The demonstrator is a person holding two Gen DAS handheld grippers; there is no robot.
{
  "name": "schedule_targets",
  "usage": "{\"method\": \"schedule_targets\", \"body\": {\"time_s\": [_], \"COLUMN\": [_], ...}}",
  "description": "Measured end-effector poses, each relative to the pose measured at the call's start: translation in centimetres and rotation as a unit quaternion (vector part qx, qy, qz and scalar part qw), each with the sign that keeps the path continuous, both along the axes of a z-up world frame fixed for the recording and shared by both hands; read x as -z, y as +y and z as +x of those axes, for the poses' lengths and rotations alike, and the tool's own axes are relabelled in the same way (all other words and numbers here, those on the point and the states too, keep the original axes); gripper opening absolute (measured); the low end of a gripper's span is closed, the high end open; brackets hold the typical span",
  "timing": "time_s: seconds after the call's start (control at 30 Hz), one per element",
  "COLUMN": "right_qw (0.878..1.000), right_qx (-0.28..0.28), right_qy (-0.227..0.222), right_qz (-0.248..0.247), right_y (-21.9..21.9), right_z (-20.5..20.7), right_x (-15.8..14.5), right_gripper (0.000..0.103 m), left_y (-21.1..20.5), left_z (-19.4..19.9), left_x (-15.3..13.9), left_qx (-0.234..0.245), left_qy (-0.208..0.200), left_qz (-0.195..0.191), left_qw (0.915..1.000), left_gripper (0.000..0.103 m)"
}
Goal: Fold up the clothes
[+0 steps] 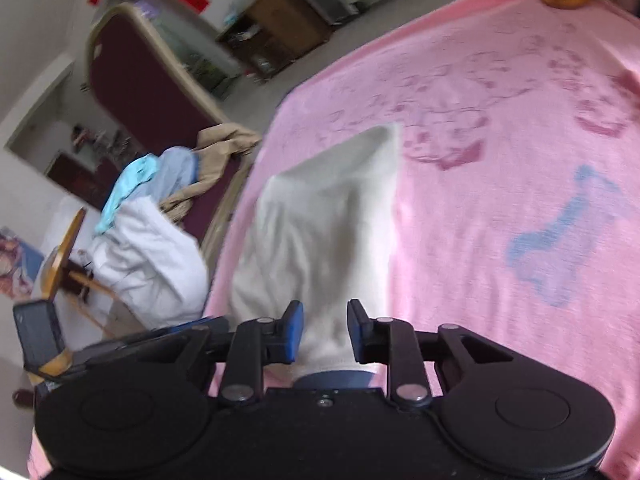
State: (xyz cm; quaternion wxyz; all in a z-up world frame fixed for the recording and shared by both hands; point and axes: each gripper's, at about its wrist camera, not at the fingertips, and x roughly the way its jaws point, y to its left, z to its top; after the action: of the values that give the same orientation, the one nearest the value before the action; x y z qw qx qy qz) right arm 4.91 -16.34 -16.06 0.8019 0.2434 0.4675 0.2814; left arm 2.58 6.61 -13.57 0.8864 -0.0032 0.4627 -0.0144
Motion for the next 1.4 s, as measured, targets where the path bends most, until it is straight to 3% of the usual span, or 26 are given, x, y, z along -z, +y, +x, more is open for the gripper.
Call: {"method": "schedule_targets", "body": {"time_s": [0.17, 0.23, 0.27, 0.33, 0.4, 0.53, 0.6, 0.7, 0.8, 0.83, 0.87, 0.9, 0.97, 1.03, 1.13, 1.23, 1.3, 1.4], "right_qw": [0.998, 0.996, 0.994, 0.992, 0.990, 0.987, 0.991, 0.997, 0.998, 0.997, 0.995, 0.992, 0.987, 0.986, 0.993, 0.997, 0.996, 0.997], "right_qx": [-0.060, -0.073, -0.078, -0.088, -0.104, -0.113, -0.097, -0.062, -0.041, -0.036, -0.035, -0.035, -0.044, -0.047, -0.016, 0.035, 0.032, 0.041], "right_qy": [-0.026, -0.006, 0.004, 0.017, 0.045, 0.053, 0.034, 0.014, -0.046, -0.070, -0.095, -0.121, -0.152, -0.158, -0.106, 0.019, 0.019, 0.026], "right_qz": [-0.018, -0.052, -0.070, -0.087, -0.084, -0.101, -0.084, -0.042, -0.015, -0.008, -0.007, -0.006, -0.020, -0.039, -0.042, -0.069, -0.085, -0.064], "right_y": [3.4, 4.1, 4.4, 4.4, 3.7, 1.9, 0.3, -1.9, -3.0, -3.2, -3.2, -3.2, -2.6, -2.1, -2.4, -2.8, -2.4, -2.7], "right_z": [0.1, 0.2, 0.2, 0.1, -0.1, -2.0, -2.7, -2.5, -1.8, -1.5, -1.2, -0.8, 0.3, 1.8, 3.7, 5.4, 5.6, 5.5], "right_x": [0.4, 1.8, 2.5, 3.1, 3.0, 2.5, 1.0, -1.8, -6.3, -7.9, -9.3, -10.6, -11.8, -10.8, -5.8, -0.6, 0.0, 0.2], "right_gripper": [0.025, 0.024, 0.015, 0.013, 0.014, 0.018, 0.025, 0.025, 0.027, 0.032, 0.038, 0.045, 0.050, 0.050, 0.050, 0.046, 0.047, 0.047], "left_y": [-2.3, -2.9, -3.0, -2.8, -2.1, 0.6, 2.3, 4.8, 6.3, 6.5, 6.8, 6.9, 6.9, 6.6, 6.3, 6.9, 7.5, 8.3], "left_z": [1.5, 1.6, 1.2, 0.4, -0.3, -1.6, -1.9, -1.5, -0.2, 0.3, 0.9, 1.3, 2.2, 3.0, 4.0, 4.2, 4.6, 5.3], "left_x": [2.2, 3.2, 3.3, 3.0, 2.8, 2.7, 1.5, -0.9, -3.6, -4.4, -5.1, -5.2, -4.5, -2.8, -1.0, -1.0, -0.9, -0.2], "left_qx": [0.043, 0.055, 0.061, 0.070, 0.074, 0.058, 0.040, 0.010, -0.015, -0.017, -0.020, -0.022, -0.028, -0.045, -0.073, -0.091, -0.106, -0.117], "left_qy": [0.039, 0.064, 0.066, 0.063, 0.070, 0.096, 0.070, 0.027, -0.018, -0.032, -0.044, -0.050, -0.049, -0.025, 0.021, 0.018, 0.023, 0.042], "left_qz": [0.024, 0.050, 0.059, 0.064, 0.054, 0.009, -0.029, -0.082, -0.089, -0.087, -0.086, -0.089, -0.106, -0.119, -0.112, -0.110, -0.117, -0.130], "left_qw": [0.9981, 0.9952, 0.9942, 0.9934, 0.9933, 0.9936, 0.9963, 0.9963, 0.9957, 0.9955, 0.9951, 0.9945, 0.9927, 0.9916, 0.9908, 0.9896, 0.9872, 0.9836], "left_gripper": [0.028, 0.029, 0.029, 0.029, 0.030, 0.025, 0.025, 0.025, 0.029, 0.038, 0.040, 0.040, 0.040, 0.039, 0.039, 0.041, 0.044, 0.046]}}
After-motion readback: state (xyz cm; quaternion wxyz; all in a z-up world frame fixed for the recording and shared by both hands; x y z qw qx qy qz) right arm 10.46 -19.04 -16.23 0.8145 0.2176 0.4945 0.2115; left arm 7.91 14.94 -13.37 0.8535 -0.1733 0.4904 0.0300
